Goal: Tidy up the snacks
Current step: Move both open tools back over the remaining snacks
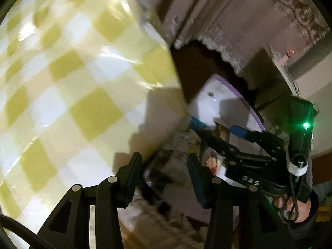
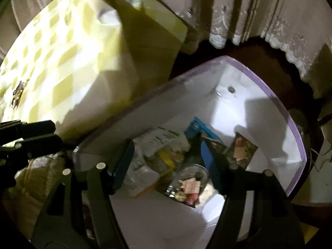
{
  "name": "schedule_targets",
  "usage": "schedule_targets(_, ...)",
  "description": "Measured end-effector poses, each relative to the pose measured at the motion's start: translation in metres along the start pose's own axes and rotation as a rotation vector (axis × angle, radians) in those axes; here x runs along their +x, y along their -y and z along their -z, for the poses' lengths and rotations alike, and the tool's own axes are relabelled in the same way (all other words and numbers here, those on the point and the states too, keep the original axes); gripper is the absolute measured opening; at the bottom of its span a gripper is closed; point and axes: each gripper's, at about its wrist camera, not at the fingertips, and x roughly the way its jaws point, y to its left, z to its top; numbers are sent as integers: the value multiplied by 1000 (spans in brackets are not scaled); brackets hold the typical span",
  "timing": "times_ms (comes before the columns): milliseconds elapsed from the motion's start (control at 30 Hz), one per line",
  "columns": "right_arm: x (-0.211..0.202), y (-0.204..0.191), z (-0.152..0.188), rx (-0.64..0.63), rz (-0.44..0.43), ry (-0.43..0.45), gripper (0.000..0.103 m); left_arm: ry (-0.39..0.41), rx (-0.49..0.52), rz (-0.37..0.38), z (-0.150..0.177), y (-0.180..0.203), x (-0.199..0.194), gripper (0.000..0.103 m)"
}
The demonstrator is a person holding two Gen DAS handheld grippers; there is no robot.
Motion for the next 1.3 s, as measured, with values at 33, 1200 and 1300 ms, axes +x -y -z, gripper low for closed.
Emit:
schedule_targets(33, -1, -4, -2, -8, -2, 4, 70, 28, -22, -14, 1, -11, -10, 48)
schedule_targets(1200, 42, -339, -120, -354, -330, -5, 81, 193, -387, -323, 0, -405, -133, 61)
schedule_targets(1300, 55, -369, -130, -400, -349, 0, 82, 173, -376, -298, 5, -406, -127, 57)
